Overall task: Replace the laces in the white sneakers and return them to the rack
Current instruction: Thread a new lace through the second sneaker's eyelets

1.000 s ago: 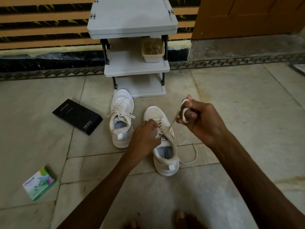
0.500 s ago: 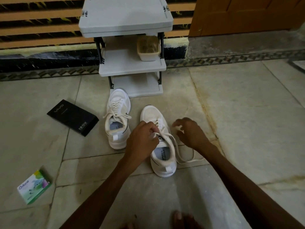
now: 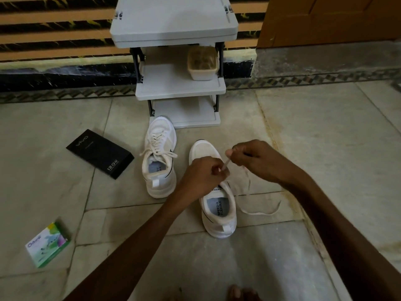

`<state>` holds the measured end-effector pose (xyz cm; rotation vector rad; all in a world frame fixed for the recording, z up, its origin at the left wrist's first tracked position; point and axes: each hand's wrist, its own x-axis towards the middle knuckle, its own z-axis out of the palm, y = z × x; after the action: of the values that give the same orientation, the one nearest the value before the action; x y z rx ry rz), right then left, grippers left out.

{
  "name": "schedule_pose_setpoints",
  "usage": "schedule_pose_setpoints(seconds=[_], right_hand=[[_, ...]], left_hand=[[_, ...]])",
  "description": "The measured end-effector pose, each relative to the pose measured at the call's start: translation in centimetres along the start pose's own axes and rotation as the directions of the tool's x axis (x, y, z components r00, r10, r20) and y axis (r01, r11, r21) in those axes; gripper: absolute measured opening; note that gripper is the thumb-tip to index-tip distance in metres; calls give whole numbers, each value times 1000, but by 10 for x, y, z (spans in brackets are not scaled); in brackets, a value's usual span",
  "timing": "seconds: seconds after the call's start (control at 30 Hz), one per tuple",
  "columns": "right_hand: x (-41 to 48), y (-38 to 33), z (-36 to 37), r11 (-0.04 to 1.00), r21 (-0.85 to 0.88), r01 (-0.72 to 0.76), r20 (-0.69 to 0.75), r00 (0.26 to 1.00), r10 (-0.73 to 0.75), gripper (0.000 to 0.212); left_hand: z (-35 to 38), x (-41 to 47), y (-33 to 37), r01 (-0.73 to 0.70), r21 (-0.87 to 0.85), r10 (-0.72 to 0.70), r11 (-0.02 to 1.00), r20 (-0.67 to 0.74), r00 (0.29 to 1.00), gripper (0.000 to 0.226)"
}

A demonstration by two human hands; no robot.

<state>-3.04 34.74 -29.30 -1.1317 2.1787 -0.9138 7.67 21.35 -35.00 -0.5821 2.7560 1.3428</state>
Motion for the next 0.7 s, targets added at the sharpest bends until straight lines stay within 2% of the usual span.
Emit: schedule_pose_setpoints(seconds=[0.07,0.13,0.27,0.33,0.43,0.47,0.53,0.6,0.67,0.7], right_hand=[[-11,-7,-12,999,-26,43,0,999,-43,42],[-20,-2,-19,995,-92,24,48,999,-19,34],[-24,22,-2,932,-357,-55,279,946,163,23],[-23,31,9,922,-360,-145,293,920,259,18],[-24,31,15,957,-241,-159,271,936,224,15],[-25,28,17,977,-149,-154,218,958,184,13],[-25,19,24,961,195,-194,42,981,189,7],[-25,9,36,851,475,-223,-65,956,287,4],[-25,8,49,836,502,-222,-126,938,324,5],[-26,8,55,859,462,-220,-157,933,324,8]], left_hand=[[-8,4,9,-10,-54,6,998,-69,998,11],[-23,8,19,-37,-161,6,986,-186,982,12],[-53,11,34,-126,-279,17,952,-361,932,10],[-57,10,37,-124,-279,11,952,-372,928,10],[-55,4,39,-119,-277,7,954,-373,928,11],[-54,2,38,-109,-303,-10,947,-365,931,12],[-51,0,33,-62,-340,-54,938,-321,945,24],[-47,-4,21,44,-156,-85,987,-262,961,33],[-42,-12,8,137,69,-124,988,-165,978,24],[-38,-18,2,171,121,-157,978,-117,981,17]])
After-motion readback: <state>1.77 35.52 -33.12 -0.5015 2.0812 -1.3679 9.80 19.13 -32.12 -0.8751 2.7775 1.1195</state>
